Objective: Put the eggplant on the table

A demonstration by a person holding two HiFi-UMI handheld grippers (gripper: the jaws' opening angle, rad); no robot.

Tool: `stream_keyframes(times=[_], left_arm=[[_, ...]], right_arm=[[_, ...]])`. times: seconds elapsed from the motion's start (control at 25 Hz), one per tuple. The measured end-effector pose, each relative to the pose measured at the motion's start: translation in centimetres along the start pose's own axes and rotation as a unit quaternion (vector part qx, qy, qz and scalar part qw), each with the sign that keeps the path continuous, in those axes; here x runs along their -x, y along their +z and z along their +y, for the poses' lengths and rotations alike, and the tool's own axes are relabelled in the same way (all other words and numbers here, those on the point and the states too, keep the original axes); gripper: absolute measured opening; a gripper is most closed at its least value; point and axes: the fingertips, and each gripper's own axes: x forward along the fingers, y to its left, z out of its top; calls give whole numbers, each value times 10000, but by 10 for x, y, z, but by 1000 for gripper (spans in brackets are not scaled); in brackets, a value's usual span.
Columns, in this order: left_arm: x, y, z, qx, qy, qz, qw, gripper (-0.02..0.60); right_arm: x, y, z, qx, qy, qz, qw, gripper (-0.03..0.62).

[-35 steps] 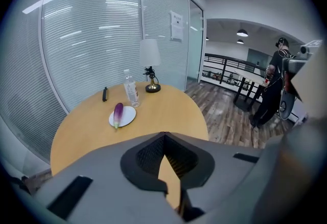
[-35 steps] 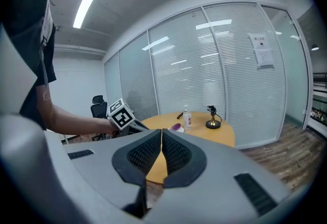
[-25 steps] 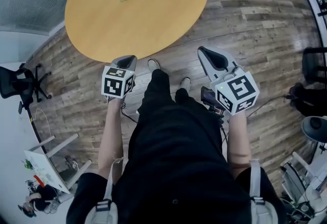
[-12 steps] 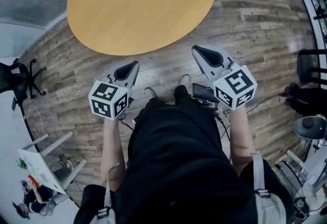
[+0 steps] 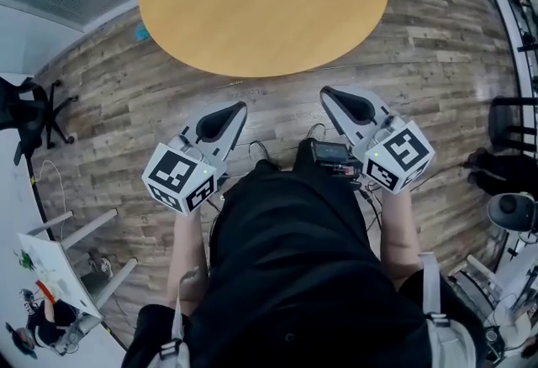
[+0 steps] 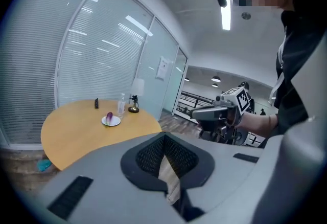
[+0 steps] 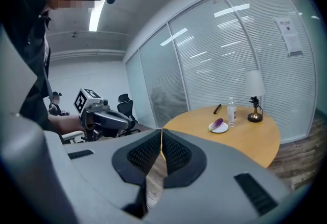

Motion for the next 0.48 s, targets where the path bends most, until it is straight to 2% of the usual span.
stream_keyframes(times=[0.24,0.48], left_arm=[[33,-9,0,12,-379,-201,9991,9],[51,-16,-2,112,-648,-299,9974,9]], right_arm=[[-13,2,50,-64,195,-140,9997,18],[-15,0,74,-84,136,-137,9998,17]])
